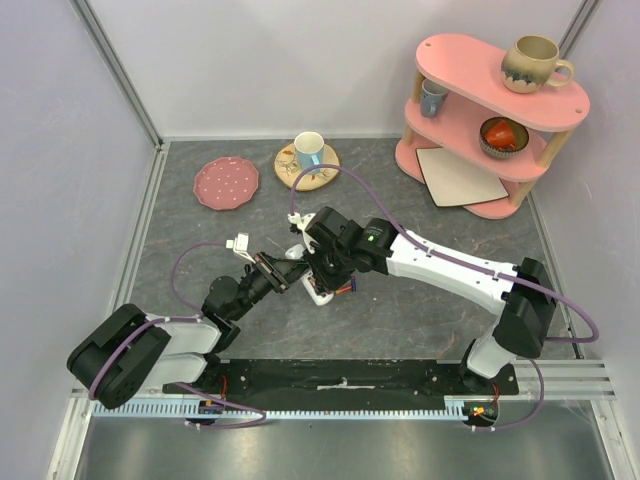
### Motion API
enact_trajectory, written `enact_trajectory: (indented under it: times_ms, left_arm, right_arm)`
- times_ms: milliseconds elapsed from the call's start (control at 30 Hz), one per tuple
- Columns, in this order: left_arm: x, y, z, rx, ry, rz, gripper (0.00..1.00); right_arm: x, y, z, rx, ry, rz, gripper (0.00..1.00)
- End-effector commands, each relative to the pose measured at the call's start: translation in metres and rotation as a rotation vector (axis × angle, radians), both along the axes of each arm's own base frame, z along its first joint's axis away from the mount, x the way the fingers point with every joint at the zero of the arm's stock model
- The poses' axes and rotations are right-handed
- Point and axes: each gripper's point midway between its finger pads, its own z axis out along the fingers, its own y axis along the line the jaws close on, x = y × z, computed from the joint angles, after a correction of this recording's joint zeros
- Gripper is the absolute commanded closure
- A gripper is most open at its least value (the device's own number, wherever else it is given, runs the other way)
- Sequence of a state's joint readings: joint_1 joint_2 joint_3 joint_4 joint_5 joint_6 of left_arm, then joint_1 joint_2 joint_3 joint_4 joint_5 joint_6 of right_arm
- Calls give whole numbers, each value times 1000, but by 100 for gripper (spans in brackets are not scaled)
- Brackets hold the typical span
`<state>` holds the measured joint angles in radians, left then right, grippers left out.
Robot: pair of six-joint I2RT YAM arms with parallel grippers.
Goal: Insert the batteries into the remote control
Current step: Load the battery into the remote control.
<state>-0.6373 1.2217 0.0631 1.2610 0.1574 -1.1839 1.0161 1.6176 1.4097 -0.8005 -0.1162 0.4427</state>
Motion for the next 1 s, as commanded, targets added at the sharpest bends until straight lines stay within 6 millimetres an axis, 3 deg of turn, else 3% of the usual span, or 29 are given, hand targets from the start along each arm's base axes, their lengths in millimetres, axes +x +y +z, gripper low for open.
enact_trajectory:
  times_ms: [0, 600, 967]
  left_arm:
    - [-9, 2, 79, -178, -246, -9, 98]
    - [-14, -2, 84, -240, -193, -42, 98]
    - [-7, -7, 109, -302, -184, -36, 98]
  right_arm:
    - [13, 16, 5, 63, -21, -20, 100]
    - [24, 33, 14, 141, -10, -39, 100]
    - [26, 32, 14, 141, -21, -41, 93]
